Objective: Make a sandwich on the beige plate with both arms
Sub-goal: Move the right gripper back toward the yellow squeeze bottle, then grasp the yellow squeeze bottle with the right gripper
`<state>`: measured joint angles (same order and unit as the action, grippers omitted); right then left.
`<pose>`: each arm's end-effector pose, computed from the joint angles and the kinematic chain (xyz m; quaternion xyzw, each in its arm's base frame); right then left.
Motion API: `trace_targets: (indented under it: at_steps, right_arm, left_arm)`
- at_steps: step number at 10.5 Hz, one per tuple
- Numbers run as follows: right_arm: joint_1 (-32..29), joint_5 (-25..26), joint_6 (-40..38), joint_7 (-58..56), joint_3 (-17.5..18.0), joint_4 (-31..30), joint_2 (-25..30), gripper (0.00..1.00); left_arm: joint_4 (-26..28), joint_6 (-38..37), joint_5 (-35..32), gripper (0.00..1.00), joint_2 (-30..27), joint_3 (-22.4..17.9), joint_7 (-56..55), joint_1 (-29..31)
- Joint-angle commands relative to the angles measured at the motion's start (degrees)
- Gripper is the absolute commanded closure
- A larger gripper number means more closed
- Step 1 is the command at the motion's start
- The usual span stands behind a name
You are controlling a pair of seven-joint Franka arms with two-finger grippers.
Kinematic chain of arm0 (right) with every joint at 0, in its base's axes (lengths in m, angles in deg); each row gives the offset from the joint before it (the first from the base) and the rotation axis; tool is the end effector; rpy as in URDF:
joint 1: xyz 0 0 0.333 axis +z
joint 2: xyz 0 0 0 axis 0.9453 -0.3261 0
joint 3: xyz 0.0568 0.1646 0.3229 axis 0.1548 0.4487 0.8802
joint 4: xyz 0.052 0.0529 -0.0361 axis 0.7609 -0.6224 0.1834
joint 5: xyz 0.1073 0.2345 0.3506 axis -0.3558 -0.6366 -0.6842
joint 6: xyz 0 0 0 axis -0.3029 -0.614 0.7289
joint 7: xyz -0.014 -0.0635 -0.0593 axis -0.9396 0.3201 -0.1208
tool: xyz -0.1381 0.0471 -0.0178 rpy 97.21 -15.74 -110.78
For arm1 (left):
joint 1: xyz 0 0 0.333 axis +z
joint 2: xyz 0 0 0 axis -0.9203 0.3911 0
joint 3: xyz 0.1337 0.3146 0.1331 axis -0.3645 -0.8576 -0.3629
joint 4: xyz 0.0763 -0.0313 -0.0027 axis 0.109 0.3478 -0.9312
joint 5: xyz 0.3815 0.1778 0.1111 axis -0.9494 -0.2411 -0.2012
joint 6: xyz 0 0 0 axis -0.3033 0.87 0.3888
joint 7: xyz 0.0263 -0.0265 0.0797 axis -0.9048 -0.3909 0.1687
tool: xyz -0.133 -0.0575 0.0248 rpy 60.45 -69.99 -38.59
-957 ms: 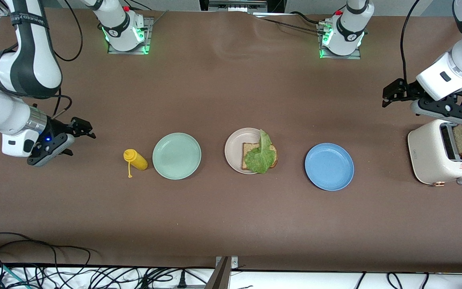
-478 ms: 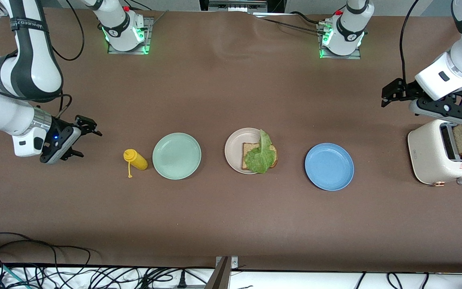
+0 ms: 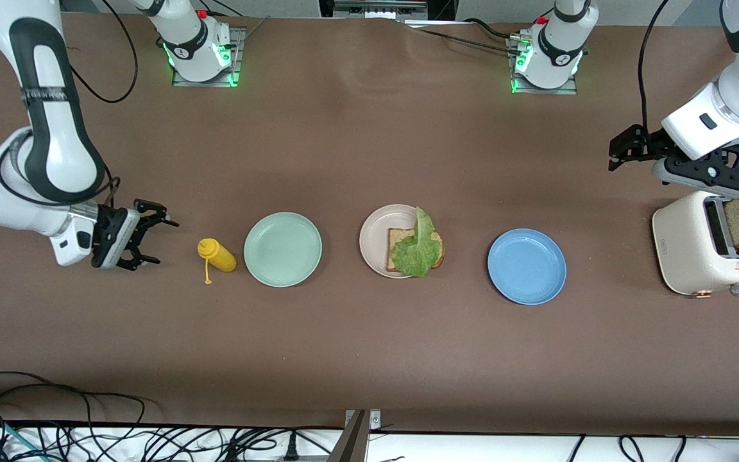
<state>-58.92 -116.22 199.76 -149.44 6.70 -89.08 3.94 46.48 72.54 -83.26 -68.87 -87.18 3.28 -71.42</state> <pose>0.6710 0.0142 0.2609 -0.8330 -0.4950 -0.1261 0.2128 0.5965 -0.0579 0.5756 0.9924 -0.1217 -0.0160 0.0128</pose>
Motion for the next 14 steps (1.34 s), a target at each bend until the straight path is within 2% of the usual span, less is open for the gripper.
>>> trace_targets:
  at_steps: [1,3,8,12,14]
  right_arm:
    - [0.2,-6.9,1.8,-7.1,0.0,0.5,-3.7,0.0]
    - [0.9,-10.3,2.3,-9.4,0.0,1.0,-5.7,0.0]
    - [2.5,-11.1,3.4,-12.3,0.4,1.9,-7.3,0.0]
    - [3.2,-16.0,3.5,-16.9,1.3,1.9,-9.4,0.0]
    - [3.2,-16.9,3.5,-17.1,1.7,2.6,-10.2,0.0]
  left_arm:
    - [-0.5,-0.6,0.5,0.0,-0.2,-0.3,-0.7,-0.3]
    - [-0.5,-0.6,0.5,0.0,-0.2,-0.3,-0.7,-0.4]
    - [-0.5,-0.6,0.5,0.0,-0.2,-0.3,-0.8,-0.4]
    - [-0.6,-0.6,0.4,0.0,-0.2,-0.2,-0.8,-0.5]
    - [-0.6,-0.6,0.5,0.0,-0.2,-0.1,-0.8,-0.5]
